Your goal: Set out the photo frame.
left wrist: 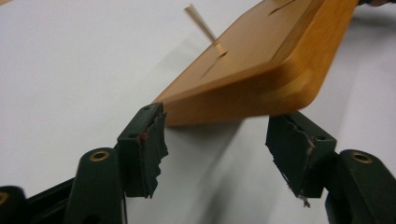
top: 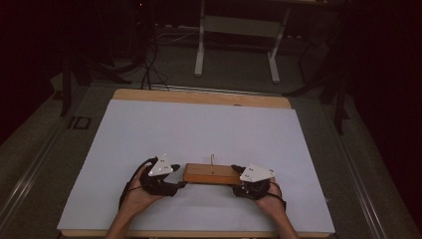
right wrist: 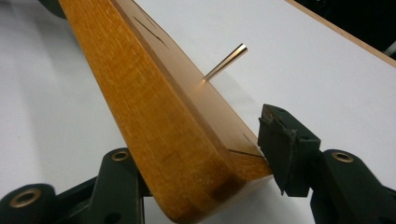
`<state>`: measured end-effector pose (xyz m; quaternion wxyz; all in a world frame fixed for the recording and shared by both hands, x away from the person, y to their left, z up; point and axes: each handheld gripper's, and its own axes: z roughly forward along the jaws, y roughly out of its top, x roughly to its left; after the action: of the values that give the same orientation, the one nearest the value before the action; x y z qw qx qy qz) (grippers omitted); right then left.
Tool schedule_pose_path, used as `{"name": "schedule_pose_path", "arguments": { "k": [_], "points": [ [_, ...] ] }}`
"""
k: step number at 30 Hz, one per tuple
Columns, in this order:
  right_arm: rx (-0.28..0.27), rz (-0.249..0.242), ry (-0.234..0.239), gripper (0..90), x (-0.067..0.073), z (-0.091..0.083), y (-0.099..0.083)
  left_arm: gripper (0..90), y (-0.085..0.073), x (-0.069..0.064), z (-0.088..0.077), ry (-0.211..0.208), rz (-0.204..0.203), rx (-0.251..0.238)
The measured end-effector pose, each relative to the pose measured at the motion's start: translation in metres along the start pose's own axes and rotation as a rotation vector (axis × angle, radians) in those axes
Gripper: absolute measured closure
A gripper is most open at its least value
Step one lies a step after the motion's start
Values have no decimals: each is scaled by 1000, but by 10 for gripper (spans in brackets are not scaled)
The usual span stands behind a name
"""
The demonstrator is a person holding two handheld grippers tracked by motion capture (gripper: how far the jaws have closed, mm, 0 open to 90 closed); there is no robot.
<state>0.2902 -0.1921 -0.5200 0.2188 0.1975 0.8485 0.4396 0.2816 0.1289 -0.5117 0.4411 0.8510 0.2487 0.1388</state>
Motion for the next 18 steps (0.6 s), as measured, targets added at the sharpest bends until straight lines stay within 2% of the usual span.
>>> {"name": "schedule_pose_path", "arguments": {
  "k": [8,11,18],
  "points": [
    [-5,8,5,465,-2,0,0,368,8,-3,11,9,31,-29],
    [-6,9,6,465,-3,0,1,365,10,-5,16,36,50,-28],
    [-17,28,9,475,-6,-1,1,385,12,-2,19,61,45,-46]
  ]
}}
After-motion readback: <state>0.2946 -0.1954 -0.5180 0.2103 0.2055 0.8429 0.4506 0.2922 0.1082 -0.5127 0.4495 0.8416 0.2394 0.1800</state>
